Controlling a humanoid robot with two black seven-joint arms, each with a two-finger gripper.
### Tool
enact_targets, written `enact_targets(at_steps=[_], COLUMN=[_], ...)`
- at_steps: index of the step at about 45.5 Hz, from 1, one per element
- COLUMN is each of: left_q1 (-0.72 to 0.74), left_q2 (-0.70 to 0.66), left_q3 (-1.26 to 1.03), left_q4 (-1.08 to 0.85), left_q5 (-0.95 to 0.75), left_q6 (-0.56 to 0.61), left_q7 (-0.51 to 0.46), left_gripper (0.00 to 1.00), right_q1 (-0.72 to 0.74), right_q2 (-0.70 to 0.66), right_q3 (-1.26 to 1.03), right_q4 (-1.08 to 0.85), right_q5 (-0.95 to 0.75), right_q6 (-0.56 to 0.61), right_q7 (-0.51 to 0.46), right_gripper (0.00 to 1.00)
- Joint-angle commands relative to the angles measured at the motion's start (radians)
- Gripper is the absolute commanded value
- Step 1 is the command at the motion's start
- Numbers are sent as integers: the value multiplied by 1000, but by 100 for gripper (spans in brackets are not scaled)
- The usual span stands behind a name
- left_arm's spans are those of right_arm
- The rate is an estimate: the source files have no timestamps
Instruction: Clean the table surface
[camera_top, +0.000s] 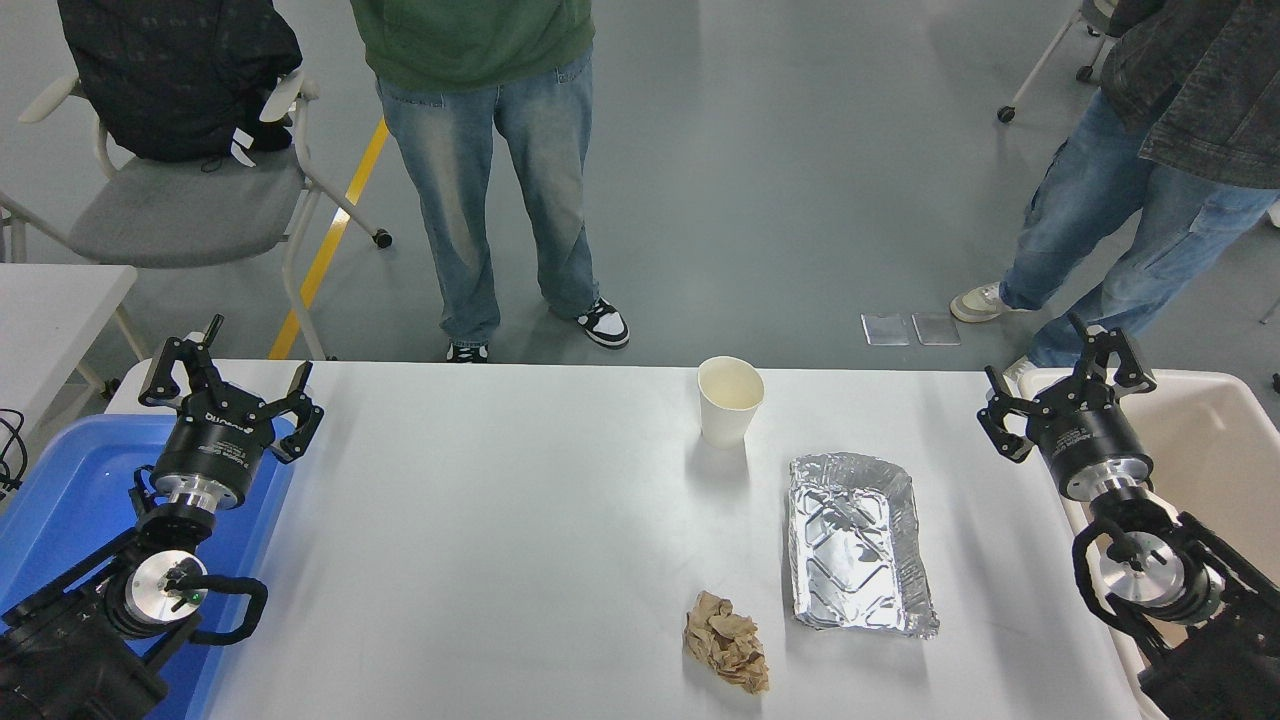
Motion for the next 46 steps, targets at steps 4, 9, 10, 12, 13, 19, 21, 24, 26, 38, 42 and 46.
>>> enact_targets(at_steps=[4,9,10,12,13,19,21,24,26,38,42,46], left_q1=[0,0,0,0,0,0,0,0,0,0,0,0], left_q2=[0,0,0,0,0,0,0,0,0,0,0,0], left_q3=[1,-1,-1,-1,-1,-1,-1,-1,-1,-1,-1,-1], left_q4=[0,0,0,0,0,0,0,0,0,0,0,0], left_q5=[0,0,0,0,0,0,0,0,0,0,0,0], left_q6=[0,0,0,0,0,0,0,0,0,0,0,0], left_q7=[1,0,0,1,0,0,1,1,0,0,0,0], left_gripper=[99,99,99,99,99,99,99,99,99,99,99,99], right_q1=[-6,-5,-3,-2,0,6,6,6,8,8,8,11], right_q2=[-1,0,-1,0,-1,-3,-3,-3,-3,-21,-21,-24], right_q3=[-3,-6,-7,-7,-7,-6,-4,-4,-4,-3,-1,0], right_q4=[0,0,0,0,0,-3,-3,-5,-3,-5,-5,0], right_q5=[0,0,0,0,0,0,0,0,0,0,0,0], right_q6=[-2,-2,-2,-2,-2,-2,-2,-2,-3,-5,-3,-2], right_q7=[0,0,0,0,0,0,0,0,0,0,5,5], right_gripper=[100,100,100,100,100,100,100,100,100,100,100,100])
